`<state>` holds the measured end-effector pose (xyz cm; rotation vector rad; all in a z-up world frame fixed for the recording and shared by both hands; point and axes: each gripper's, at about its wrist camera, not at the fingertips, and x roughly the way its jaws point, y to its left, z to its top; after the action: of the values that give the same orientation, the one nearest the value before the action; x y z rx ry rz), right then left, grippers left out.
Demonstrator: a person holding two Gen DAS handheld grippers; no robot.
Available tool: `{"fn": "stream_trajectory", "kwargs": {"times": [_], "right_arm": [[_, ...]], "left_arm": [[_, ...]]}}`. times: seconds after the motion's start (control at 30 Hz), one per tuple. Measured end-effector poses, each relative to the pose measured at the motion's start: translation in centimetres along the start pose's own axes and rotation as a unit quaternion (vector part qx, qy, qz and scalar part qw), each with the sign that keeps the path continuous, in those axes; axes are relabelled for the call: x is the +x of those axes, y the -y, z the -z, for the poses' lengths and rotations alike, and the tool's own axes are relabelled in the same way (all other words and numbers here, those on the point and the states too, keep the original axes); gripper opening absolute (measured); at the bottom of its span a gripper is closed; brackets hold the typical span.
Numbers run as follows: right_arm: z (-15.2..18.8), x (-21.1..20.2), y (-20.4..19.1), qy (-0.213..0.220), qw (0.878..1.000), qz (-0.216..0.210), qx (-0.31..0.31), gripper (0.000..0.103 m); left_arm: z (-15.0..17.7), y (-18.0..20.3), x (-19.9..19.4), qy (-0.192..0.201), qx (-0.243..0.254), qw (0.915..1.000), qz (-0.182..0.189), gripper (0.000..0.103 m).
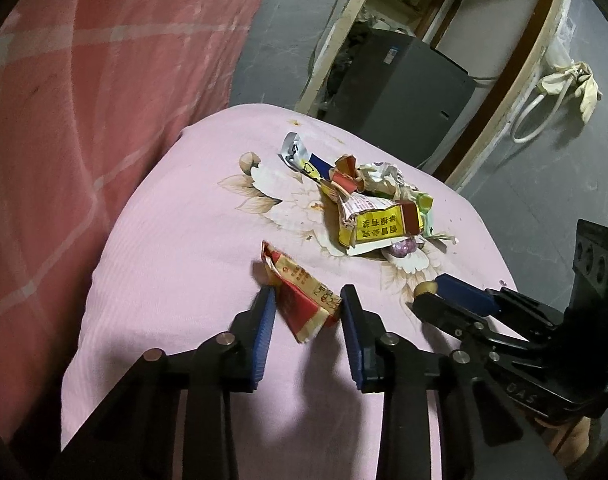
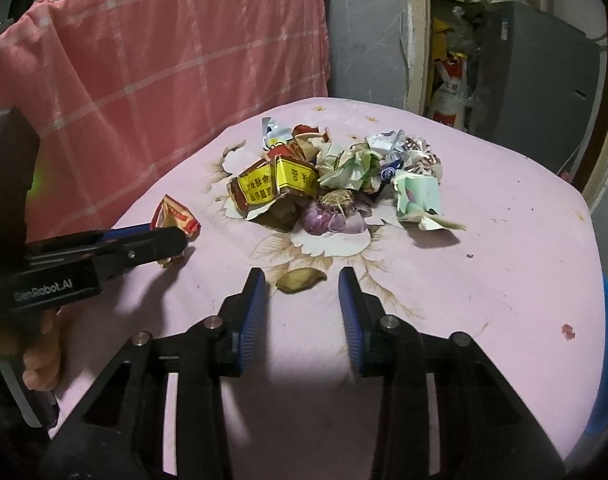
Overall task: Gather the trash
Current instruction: 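Move the left tool to the red wrapper and close its fingers on it, then carry the red wrapper in the left tool over the blue bucket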
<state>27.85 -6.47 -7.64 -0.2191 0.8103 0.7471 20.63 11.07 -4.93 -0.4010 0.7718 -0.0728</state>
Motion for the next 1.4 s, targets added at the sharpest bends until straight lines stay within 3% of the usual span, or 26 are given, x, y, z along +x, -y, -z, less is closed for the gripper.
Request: {"fn": "stream_trajectory", "kwargs": {"times": [0.07,0.33,0.53,0.8,0.93,1.17,1.4], "right_arm": [[-0.1,0.2,0.0,-0.002,1.000,0.001,-0.002,0.025],[0.2,-0.3,-0.6,0.008,1.000,0.010,-0.012,0.021],[0.9,-2.3,-0.4,0.047,0.999,0.010,-0.001,0.021],[2.0,-5.5,0.3,0.104,0.994,0.019,0.018,0.021],[2.4,-7.9,0.6,0.147,0.988,0.041,0.016,0.021],[2.6,-14.2,1.6,0.248,0.964,0.092,0.013,0.021],[2.9,-21.0,2.9,0.344,0.923,0.170,0.001,0.021]], "left_arm": [[0.0,-0.2,-0.1,-0.001,-0.003,1.0000,0.001,0.022],[0.1,0.0,-0.1,-0.001,0.002,1.0000,0.001,0.015],[0.6,1.1,-0.4,0.000,0.015,0.9999,0.005,0.005],[1.3,3.6,-1.5,0.024,0.044,0.9986,0.015,0.004],[1.4,5.4,-2.8,0.060,0.063,0.9957,0.031,0.004],[0.8,10.2,-5.7,0.149,0.110,0.9806,0.065,0.004],[-0.4,16.3,-8.2,0.247,0.169,0.9483,0.106,0.004]]}}
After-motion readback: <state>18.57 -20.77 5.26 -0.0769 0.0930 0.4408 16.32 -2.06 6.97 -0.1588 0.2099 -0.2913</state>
